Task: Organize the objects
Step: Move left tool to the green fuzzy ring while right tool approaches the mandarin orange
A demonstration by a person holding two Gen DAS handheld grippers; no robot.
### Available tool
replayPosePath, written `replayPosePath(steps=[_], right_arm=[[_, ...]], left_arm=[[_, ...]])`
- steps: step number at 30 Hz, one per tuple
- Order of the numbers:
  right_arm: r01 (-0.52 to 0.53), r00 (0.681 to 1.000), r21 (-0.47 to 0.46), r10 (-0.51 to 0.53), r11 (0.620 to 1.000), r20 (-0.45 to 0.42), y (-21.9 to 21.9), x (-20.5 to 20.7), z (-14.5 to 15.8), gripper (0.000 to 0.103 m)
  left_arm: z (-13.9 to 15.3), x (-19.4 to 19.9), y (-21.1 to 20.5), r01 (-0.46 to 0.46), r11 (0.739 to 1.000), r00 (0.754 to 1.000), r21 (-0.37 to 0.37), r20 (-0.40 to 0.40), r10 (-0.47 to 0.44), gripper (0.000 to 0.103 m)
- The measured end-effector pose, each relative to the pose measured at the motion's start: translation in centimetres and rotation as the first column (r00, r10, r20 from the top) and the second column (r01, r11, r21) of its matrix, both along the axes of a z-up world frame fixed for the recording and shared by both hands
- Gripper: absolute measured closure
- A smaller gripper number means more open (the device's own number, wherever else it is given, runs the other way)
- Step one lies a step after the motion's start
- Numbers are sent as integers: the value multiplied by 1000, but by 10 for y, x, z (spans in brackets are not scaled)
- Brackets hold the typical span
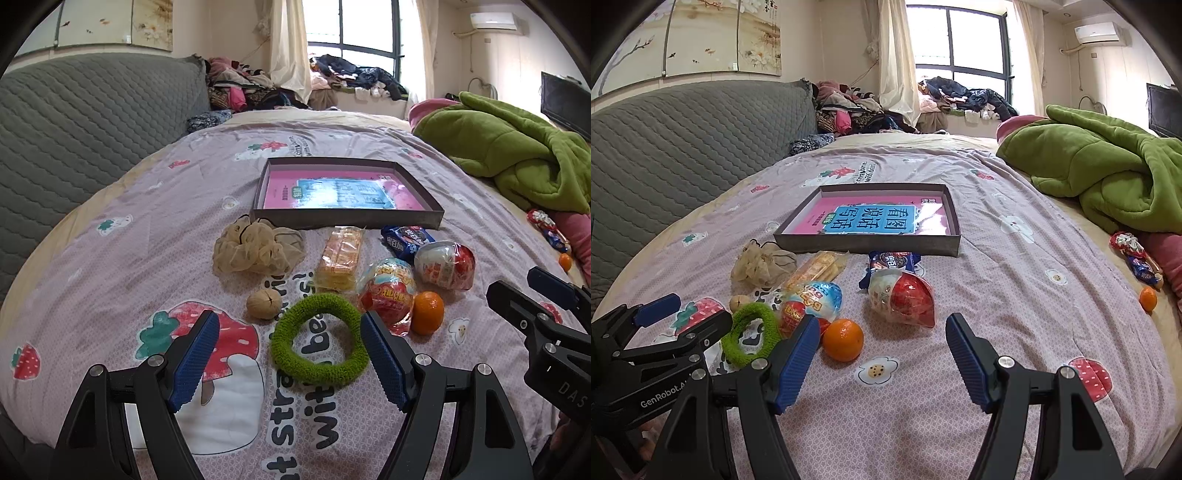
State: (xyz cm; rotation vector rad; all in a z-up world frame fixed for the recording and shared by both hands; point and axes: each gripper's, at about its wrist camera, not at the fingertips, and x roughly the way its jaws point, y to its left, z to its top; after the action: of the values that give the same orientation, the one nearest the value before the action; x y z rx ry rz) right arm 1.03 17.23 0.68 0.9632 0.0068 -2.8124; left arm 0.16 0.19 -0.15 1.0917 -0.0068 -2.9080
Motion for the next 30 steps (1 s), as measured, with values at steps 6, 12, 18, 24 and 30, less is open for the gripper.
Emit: replayPosePath(steps=[6, 12, 18, 24, 30], right_arm=[[5, 1000, 2, -5, 1000, -3, 0, 1, 1, 33], [7, 1000, 4, -7, 1000, -7, 0, 2, 3, 33], [7, 1000, 2, -7, 1000, -21, 0, 3, 6, 33], [-8, 1000, -3, 8, 1000, -23, -1, 3, 6, 33], [-35, 999, 14, 35, 999, 8, -8, -2, -4, 33]], left_arm=[[-1, 1, -1, 1, 1000, 1000, -2, 2, -1, 23], [-1, 1, -1, -1, 1000, 1000, -4, 3, 1, 23], [1, 0, -4, -7, 1000, 1000, 4, 0, 7, 23], [-1, -2, -8, -4, 1000, 1000, 10, 7, 4, 23], [-13, -10, -15, -1, 999, 999, 37, 51, -1, 23]])
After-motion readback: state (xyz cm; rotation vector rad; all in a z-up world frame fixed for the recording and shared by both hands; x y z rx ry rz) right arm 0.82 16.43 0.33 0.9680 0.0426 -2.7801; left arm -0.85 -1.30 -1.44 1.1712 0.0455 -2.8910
